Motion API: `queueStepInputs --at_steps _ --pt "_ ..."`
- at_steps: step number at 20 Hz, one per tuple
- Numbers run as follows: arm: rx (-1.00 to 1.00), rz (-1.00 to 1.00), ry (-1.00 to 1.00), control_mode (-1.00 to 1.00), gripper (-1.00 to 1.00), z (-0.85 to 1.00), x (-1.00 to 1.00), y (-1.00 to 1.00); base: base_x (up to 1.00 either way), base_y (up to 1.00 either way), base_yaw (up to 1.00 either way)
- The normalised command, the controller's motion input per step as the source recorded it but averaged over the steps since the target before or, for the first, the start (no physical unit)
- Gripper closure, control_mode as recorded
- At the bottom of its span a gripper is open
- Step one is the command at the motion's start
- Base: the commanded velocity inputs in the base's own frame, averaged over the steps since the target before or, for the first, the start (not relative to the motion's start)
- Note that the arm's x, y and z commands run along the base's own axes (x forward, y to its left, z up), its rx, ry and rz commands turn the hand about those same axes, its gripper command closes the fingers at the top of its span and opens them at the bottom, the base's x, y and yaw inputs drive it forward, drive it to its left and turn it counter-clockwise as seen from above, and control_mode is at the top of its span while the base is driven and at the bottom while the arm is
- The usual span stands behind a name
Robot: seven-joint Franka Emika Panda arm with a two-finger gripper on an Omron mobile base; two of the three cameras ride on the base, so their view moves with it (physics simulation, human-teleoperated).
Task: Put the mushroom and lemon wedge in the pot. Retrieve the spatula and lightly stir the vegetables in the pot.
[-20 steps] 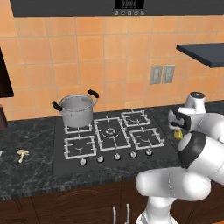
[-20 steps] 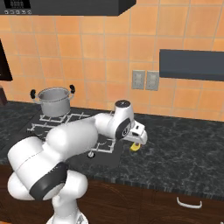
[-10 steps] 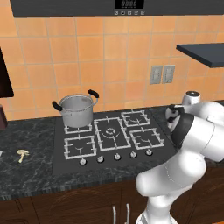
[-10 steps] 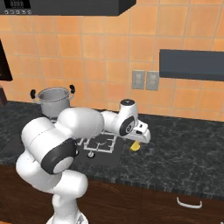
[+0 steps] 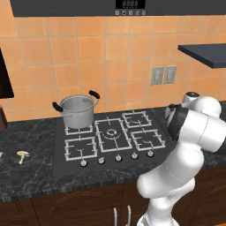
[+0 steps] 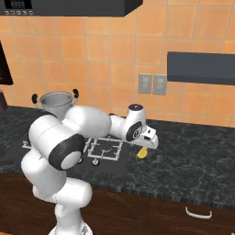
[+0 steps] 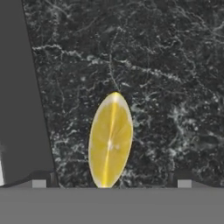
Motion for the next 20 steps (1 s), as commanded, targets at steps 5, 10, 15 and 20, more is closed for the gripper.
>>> queueStepInputs --at_steps 5,10,15,20 --pt "0.0 0.0 0.01 -1.0 -1.0 -0.19 0.07 -0.02 0.0 0.0 0.0" --pt "0.0 0.0 0.02 -1.0 -1.0 -0.19 0.0 -0.02 0.0 0.0 0.0" --pt "0.0 0.0 0.0 -1.0 -1.0 -0.23 0.0 0.0 0.0 0.0 0.0" --pt "0.0 0.0 0.01 -1.0 -1.0 -0.29 0.04 0.0 0.0 0.0 0.0"
